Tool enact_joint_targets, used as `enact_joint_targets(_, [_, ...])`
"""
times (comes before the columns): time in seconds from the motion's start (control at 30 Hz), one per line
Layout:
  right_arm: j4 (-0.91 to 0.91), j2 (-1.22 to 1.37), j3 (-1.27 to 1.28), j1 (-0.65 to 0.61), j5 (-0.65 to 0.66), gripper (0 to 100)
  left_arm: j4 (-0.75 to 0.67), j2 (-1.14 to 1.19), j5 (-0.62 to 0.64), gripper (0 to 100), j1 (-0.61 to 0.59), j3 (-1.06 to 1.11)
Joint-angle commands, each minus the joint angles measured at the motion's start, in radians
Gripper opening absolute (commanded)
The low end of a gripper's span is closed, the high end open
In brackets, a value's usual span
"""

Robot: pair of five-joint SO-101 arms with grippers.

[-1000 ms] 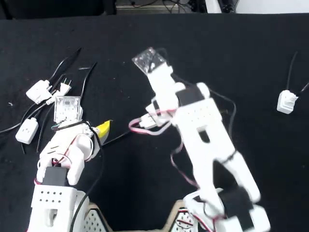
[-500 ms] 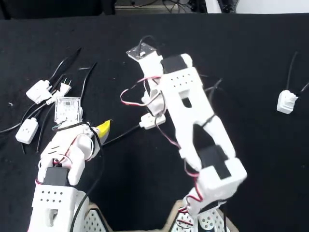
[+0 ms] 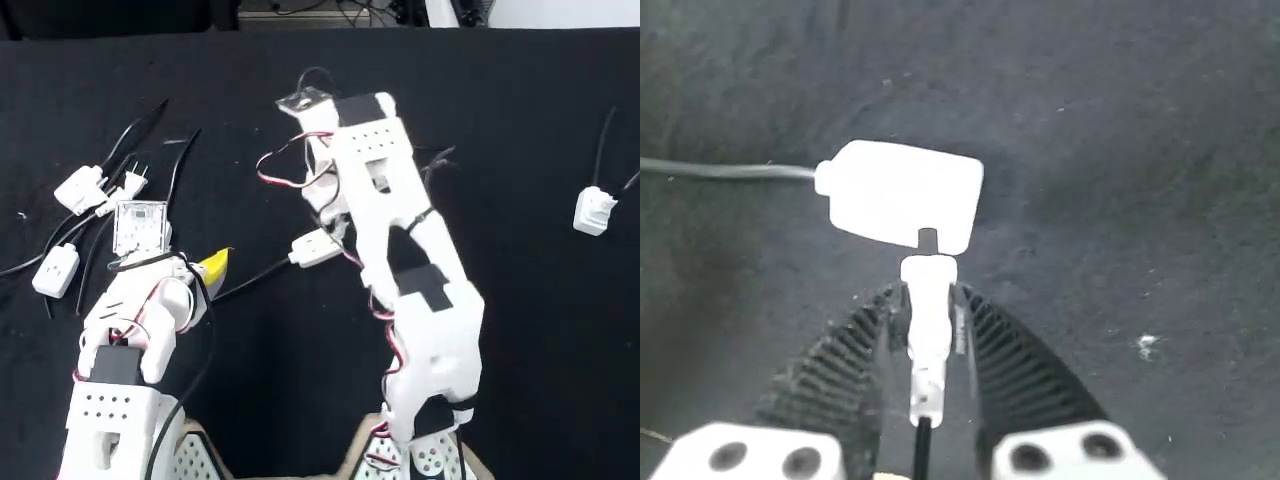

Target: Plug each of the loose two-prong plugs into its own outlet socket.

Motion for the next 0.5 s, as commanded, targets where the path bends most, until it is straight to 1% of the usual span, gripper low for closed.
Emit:
enact_joint_targets(0.0, [0.029, 0.018, -0.084, 0.046, -0.011, 1.0, -0.02, -0.009, 0.011, 29, -0.004, -0.01])
enact_joint_targets(0.4, [0.026, 0.084, -0.091, 0.04, -0.002, 1.0, -0.023, -0.009, 0.011, 29, -0.004, -0.01])
enact_joint_targets(0.47, [0.025, 0.084, -0.091, 0.037, 0.023, 1.0, -0.023, -0.009, 0.011, 29, -0.004, -0.01])
